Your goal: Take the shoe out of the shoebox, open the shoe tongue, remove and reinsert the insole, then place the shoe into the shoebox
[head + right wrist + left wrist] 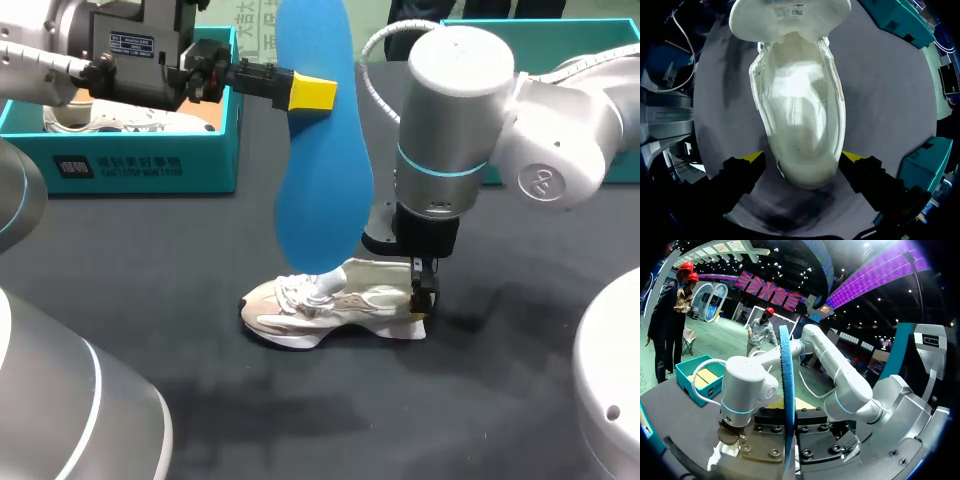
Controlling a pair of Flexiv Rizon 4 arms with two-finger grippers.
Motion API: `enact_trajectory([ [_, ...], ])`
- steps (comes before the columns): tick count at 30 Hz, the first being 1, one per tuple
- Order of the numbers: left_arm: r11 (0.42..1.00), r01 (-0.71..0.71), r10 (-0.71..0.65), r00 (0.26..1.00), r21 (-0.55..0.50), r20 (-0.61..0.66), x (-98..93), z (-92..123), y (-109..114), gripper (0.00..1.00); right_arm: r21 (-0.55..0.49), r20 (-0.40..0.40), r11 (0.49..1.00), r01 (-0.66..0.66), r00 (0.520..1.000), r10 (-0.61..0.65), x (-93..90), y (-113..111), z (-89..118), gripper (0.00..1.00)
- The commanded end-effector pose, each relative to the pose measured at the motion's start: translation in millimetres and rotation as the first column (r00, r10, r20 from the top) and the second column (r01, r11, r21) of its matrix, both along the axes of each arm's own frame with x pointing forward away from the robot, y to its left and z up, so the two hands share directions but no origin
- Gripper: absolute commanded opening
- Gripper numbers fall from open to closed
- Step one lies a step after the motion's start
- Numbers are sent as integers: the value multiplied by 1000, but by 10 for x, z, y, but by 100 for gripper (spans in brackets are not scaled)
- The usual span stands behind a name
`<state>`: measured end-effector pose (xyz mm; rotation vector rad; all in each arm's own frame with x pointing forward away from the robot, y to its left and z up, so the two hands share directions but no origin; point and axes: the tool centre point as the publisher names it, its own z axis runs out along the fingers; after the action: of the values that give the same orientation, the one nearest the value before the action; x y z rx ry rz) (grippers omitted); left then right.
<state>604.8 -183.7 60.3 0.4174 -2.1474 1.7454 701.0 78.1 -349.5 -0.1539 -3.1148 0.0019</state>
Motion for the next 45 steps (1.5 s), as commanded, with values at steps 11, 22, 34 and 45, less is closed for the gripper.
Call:
enact_trajectory([
  [11,1000,-1,1,1000,2,0,-2,-3,-7,0,12,11,1000,-17,1000,17,41,68,108,100],
  [22,1000,-1,1,1000,2,0,-2,-3,-7,0,14,22,1000,-19,1000,18,153,209,284,100],
  [34,1000,-1,1,1000,2,0,-2,-3,-7,0,27,31,995,-93,995,92,463,508,251,100],
  [45,1000,-1,1,1000,2,0,-2,-3,-7,0,72,26,988,-139,990,137,598,700,-18,100],
])
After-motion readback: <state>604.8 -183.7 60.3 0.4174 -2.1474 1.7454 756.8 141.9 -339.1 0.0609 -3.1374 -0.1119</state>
